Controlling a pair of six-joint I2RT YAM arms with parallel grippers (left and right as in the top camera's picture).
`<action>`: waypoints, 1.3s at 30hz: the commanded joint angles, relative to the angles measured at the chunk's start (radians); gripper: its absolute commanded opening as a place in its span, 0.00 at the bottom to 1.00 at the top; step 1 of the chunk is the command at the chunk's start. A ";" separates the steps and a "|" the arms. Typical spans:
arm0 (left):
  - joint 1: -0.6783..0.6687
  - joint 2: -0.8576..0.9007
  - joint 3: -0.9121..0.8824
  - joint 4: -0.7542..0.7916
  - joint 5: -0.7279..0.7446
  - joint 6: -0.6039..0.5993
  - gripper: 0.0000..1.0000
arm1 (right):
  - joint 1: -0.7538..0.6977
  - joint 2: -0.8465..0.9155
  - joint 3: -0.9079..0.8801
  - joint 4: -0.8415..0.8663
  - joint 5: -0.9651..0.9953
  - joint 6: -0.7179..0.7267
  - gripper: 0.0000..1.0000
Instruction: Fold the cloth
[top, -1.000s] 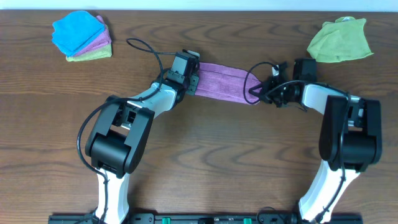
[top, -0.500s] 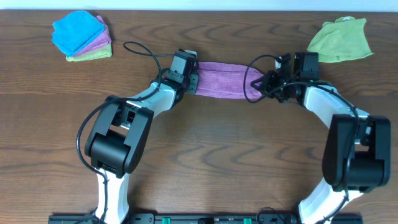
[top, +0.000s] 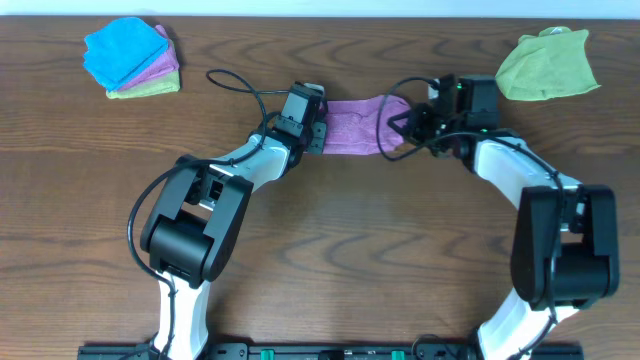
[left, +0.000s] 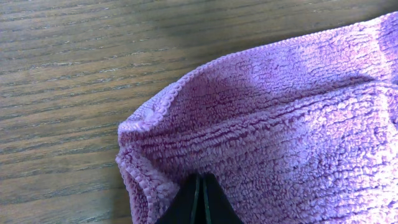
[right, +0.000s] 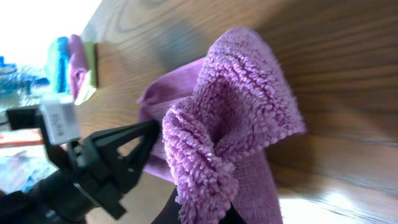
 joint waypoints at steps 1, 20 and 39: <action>-0.015 0.029 -0.011 -0.033 0.051 -0.012 0.06 | 0.033 -0.025 -0.004 0.031 -0.018 0.063 0.02; -0.011 0.028 -0.011 -0.031 0.051 -0.012 0.06 | 0.138 -0.025 0.000 0.106 0.034 0.117 0.02; 0.103 -0.289 -0.004 -0.061 -0.053 -0.011 0.06 | 0.141 -0.025 0.001 0.115 0.014 0.133 0.02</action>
